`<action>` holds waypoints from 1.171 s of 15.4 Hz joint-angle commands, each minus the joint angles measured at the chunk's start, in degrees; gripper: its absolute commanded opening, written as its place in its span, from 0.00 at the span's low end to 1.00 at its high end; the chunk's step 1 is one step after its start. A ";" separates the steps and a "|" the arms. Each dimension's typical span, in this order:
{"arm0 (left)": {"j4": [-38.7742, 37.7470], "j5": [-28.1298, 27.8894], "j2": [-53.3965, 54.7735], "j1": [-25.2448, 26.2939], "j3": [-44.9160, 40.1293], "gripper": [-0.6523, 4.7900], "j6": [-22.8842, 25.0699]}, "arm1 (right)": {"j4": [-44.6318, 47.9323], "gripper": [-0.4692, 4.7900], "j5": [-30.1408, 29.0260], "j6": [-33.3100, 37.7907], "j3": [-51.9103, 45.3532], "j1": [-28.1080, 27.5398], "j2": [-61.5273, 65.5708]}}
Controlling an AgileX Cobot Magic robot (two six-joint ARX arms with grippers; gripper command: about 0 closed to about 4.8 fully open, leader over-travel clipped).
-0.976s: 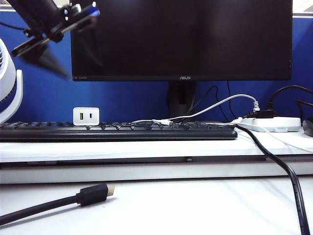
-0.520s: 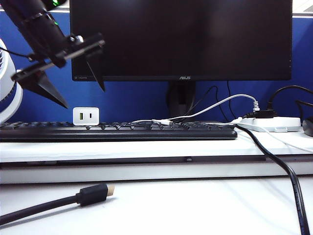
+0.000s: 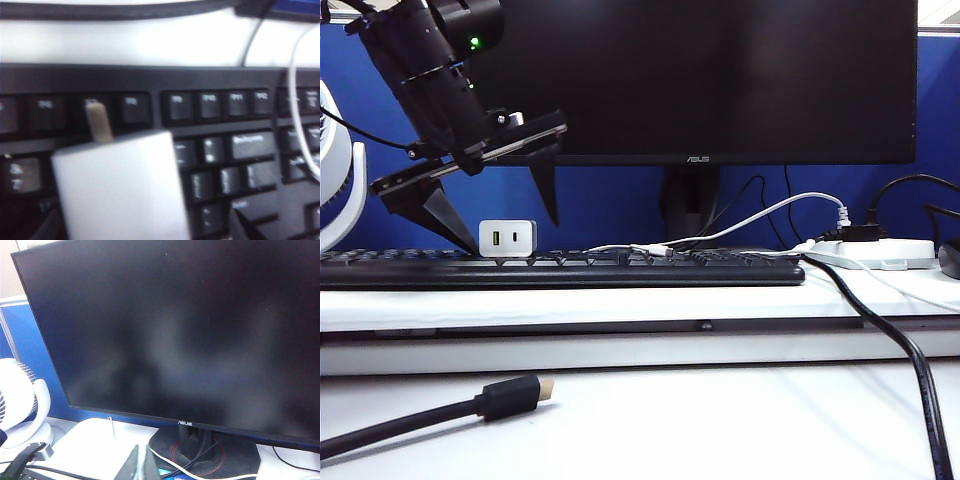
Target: Pick up the Type-C charging cable and the charging base, insert one end of the Type-C charger into the corresponding slot on the base, and finally place the plugged-in charger back on the table.
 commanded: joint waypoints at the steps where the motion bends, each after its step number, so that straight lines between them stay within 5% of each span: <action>1: -0.17 0.04 0.00 -0.04 0.13 0.49 3.28 | 1.07 0.09 -0.17 0.02 0.31 0.00 -0.24; 3: -0.07 3.78 0.00 -0.04 0.15 0.43 9.25 | 1.09 0.09 -0.17 0.04 0.31 0.00 -0.24; 5: -1.36 8.57 -0.04 -0.04 1.14 0.43 21.44 | 1.07 0.09 -0.20 0.02 0.31 0.00 -0.24; 8: -5.64 8.63 -0.04 0.00 5.99 0.39 33.94 | 1.07 0.09 -0.17 0.02 0.31 0.00 -0.24; 12: -6.54 8.41 -0.04 0.04 10.88 0.33 40.72 | 1.05 0.09 -0.15 0.02 0.31 -0.02 -0.22; 16: -8.44 8.57 -0.04 0.04 12.28 0.32 59.78 | 1.05 0.09 -0.15 0.02 0.31 -0.04 -0.15; 18: -11.10 8.57 -0.02 0.04 12.26 0.34 65.16 | 1.07 0.09 -0.13 0.02 0.31 -0.04 -0.13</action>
